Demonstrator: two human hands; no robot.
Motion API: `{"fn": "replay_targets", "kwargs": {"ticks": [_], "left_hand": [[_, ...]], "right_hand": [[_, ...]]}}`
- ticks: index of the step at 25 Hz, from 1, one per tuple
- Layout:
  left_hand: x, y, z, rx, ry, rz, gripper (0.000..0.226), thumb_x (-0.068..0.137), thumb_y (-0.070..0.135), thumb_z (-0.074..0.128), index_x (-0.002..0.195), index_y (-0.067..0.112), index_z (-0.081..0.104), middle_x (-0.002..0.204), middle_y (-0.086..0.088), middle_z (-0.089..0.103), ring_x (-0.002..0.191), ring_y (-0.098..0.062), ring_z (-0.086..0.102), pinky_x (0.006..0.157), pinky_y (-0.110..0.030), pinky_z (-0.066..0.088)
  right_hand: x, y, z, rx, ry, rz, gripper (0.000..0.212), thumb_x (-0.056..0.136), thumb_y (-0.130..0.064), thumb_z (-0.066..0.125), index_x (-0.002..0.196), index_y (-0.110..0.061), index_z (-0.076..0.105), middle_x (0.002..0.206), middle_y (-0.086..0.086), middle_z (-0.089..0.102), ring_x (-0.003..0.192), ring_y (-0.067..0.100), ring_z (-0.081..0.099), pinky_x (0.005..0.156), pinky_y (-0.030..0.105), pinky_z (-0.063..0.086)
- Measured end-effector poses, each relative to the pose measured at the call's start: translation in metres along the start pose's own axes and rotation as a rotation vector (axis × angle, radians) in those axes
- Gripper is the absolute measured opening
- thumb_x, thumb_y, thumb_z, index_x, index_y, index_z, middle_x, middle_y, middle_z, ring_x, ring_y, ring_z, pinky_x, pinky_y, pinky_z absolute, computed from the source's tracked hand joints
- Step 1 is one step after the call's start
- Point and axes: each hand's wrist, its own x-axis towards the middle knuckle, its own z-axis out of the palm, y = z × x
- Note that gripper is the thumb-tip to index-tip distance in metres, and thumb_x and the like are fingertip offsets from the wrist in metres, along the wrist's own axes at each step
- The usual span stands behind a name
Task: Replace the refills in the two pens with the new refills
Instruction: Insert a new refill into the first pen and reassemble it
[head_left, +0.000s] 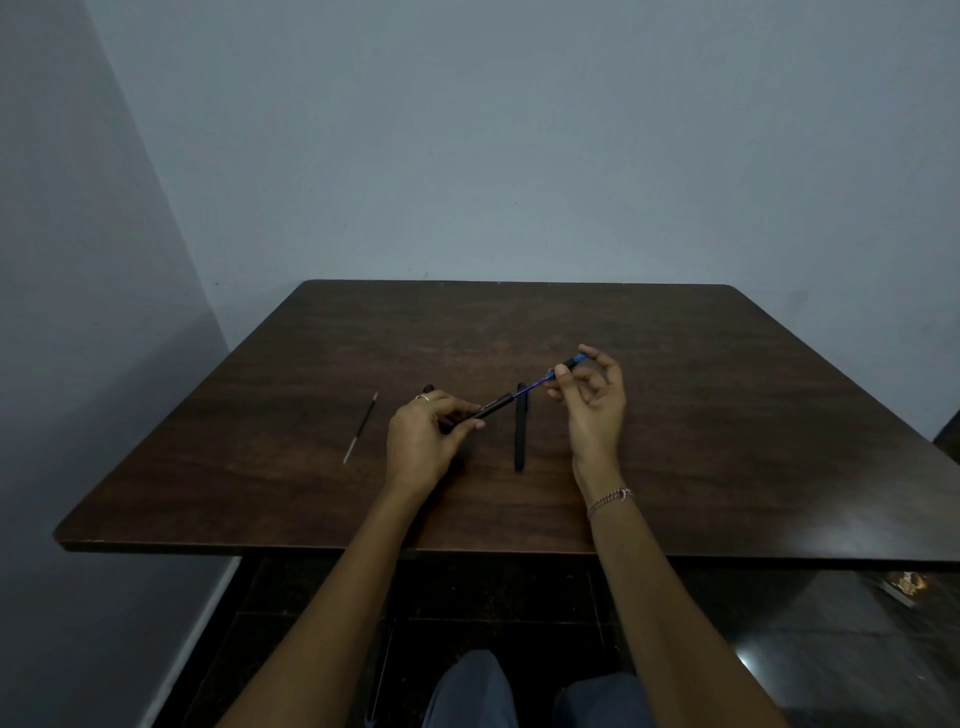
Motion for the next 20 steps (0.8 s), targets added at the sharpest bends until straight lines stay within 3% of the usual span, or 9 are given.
{"fn": "replay_targets", "kwargs": {"ticks": [7, 13, 17, 20], "left_hand": [[0.0008, -0.001, 0.0008, 0.017, 0.0, -0.001, 0.021, 0.071, 0.024, 0.079, 0.091, 0.028, 0.074, 0.077, 0.026, 0.058, 0.077, 0.002, 0.059, 0.068, -0.015, 0.05], [0.0017, -0.0016, 0.0013, 0.018, 0.004, 0.001, 0.021, 0.072, 0.024, 0.079, 0.092, 0.025, 0.075, 0.081, 0.02, 0.062, 0.078, -0.001, 0.061, 0.07, -0.021, 0.053], [0.0024, -0.0018, 0.0012, 0.016, 0.008, 0.004, 0.021, 0.072, 0.023, 0.079, 0.093, 0.025, 0.075, 0.083, 0.018, 0.063, 0.078, 0.0, 0.06, 0.07, -0.018, 0.051], [0.0013, -0.0019, 0.0019, 0.017, 0.012, 0.031, 0.02, 0.072, 0.023, 0.079, 0.092, 0.025, 0.075, 0.08, 0.02, 0.062, 0.075, 0.001, 0.06, 0.068, -0.014, 0.048]], "right_hand": [[-0.0025, 0.0008, 0.001, -0.048, -0.076, 0.0, 0.036, 0.087, -0.002, 0.062, 0.109, -0.028, 0.051, 0.089, 0.006, 0.065, 0.077, 0.009, 0.069, 0.064, 0.02, 0.056], [-0.0025, 0.0012, 0.0008, -0.134, -0.107, -0.025, 0.041, 0.086, -0.002, 0.063, 0.108, -0.033, 0.051, 0.096, 0.008, 0.064, 0.081, 0.009, 0.069, 0.071, 0.023, 0.057], [-0.0014, 0.0036, 0.0002, -0.104, -0.105, 0.025, 0.04, 0.085, -0.003, 0.065, 0.109, -0.031, 0.051, 0.094, 0.009, 0.065, 0.076, 0.015, 0.07, 0.066, 0.024, 0.057], [-0.0036, 0.0076, 0.0009, -0.175, -0.206, 0.026, 0.033, 0.083, -0.004, 0.068, 0.103, -0.027, 0.054, 0.093, 0.005, 0.066, 0.079, 0.016, 0.07, 0.067, 0.024, 0.057]]}}
